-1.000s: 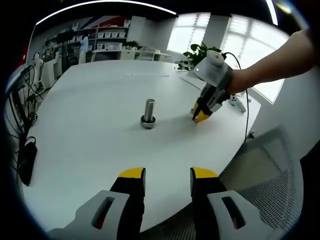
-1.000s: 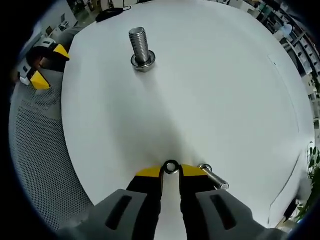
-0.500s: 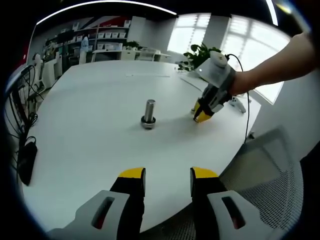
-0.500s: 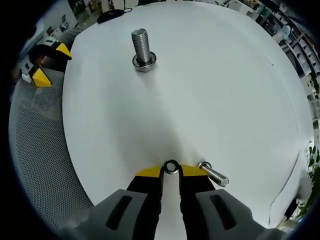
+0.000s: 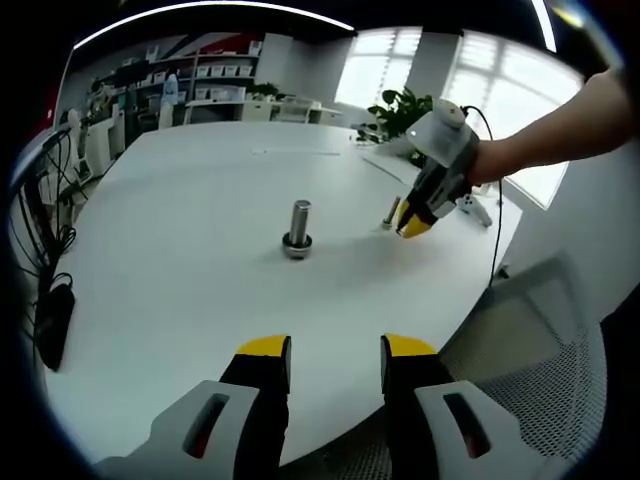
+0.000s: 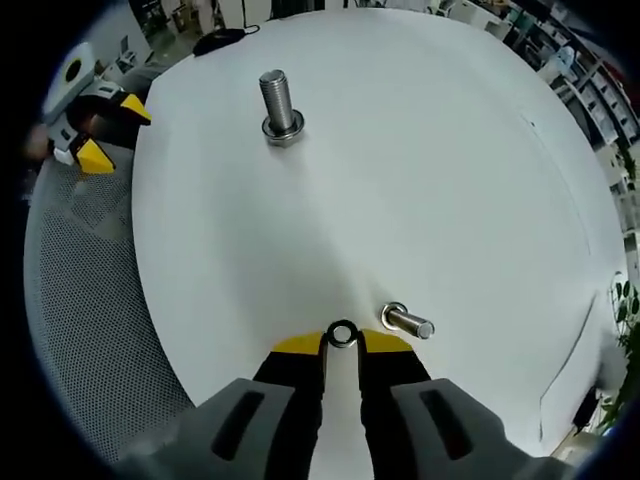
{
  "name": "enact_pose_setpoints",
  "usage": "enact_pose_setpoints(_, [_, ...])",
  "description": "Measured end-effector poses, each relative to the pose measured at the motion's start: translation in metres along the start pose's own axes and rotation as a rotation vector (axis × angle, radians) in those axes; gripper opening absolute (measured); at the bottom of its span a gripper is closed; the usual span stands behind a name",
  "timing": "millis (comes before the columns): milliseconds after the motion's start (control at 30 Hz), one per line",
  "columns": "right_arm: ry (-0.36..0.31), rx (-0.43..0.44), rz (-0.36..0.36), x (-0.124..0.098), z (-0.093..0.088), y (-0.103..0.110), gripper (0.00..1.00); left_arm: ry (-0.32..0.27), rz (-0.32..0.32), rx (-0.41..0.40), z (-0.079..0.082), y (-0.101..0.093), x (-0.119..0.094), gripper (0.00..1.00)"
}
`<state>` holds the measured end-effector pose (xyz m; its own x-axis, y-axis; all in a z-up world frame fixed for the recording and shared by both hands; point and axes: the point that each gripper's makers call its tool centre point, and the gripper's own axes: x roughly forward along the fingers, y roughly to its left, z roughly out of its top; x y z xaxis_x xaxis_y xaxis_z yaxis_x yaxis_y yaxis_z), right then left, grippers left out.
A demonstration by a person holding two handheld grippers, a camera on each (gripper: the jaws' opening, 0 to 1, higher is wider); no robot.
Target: Place the washer onto the threaded stud by aligning its center hole with the stud, sliding it down to the base, and recovering from edge contact or off-axis alignment until the washer reaches the visible bottom stop.
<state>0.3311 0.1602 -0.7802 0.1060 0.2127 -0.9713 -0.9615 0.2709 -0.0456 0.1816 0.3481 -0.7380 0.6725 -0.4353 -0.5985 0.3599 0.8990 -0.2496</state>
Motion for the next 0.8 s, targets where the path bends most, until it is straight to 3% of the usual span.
enact_pose_setpoints(533, [-0.038, -0.012, -0.033, -0.023, 0.005, -0.011, 0.14, 0.004, -0.01, 0.003, -0.001, -0.002, 0.001, 0.34])
enact_pose_setpoints(800, [-0.046, 0.024, -0.061, -0.033, 0.002, -0.022, 0.14, 0.006, -0.013, 0.005, -0.001, -0.002, 0.001, 0.34])
